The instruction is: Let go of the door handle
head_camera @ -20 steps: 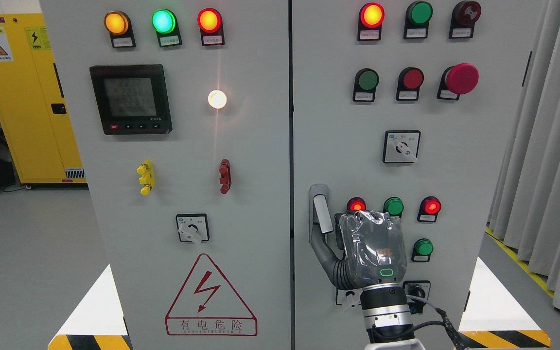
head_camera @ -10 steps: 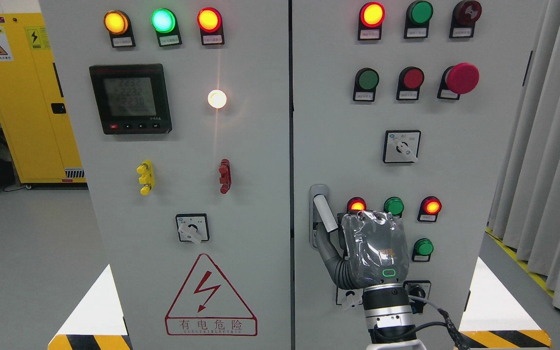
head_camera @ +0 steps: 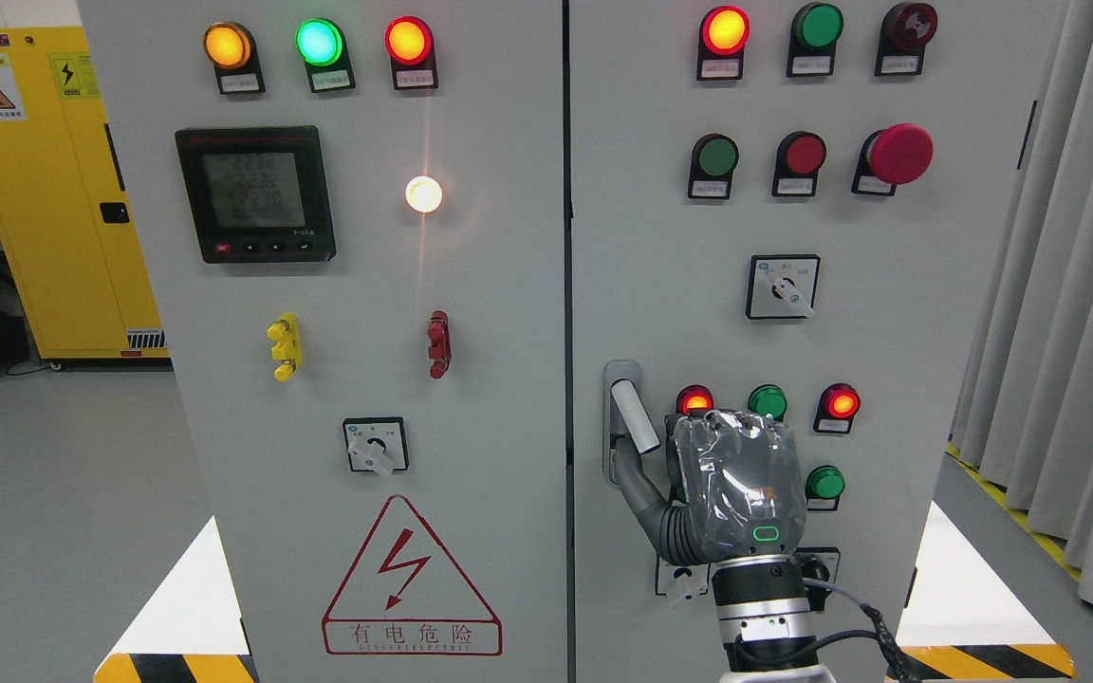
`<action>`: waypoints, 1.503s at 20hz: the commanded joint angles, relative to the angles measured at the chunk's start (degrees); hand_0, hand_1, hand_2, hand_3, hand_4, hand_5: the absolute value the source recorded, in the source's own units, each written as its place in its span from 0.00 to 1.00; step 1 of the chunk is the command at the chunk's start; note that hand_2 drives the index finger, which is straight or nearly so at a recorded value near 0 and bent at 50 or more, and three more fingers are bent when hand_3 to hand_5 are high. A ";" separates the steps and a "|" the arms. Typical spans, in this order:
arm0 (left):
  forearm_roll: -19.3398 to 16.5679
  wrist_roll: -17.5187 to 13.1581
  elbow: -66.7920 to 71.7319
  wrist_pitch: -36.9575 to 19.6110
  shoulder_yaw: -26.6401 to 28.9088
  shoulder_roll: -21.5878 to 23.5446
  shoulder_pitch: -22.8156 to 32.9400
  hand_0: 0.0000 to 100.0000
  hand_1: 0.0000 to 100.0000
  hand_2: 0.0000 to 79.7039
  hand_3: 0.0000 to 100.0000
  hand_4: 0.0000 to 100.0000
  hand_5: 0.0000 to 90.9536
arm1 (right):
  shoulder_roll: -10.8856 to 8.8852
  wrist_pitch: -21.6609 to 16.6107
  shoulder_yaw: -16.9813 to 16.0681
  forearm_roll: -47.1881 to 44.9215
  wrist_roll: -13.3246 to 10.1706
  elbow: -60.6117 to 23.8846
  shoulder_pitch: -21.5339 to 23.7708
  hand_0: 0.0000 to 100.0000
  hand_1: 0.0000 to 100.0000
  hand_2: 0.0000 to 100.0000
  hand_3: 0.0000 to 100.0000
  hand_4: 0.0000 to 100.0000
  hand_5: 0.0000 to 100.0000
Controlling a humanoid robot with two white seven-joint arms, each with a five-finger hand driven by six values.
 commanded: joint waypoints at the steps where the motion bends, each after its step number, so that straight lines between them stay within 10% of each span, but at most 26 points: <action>1: 0.02 -0.02 -0.70 0.03 0.00 0.00 0.00 0.12 0.56 0.00 0.00 0.00 0.00 | 0.07 -0.12 -0.45 0.00 0.47 -0.39 0.09 0.42 0.33 0.95 1.00 1.00 1.00; 30: -0.07 -0.02 -0.70 0.03 0.00 0.00 0.00 0.12 0.56 0.00 0.00 0.00 0.00 | -0.02 0.32 -1.68 -0.18 0.38 -1.27 0.26 0.37 0.31 0.95 1.00 1.00 1.00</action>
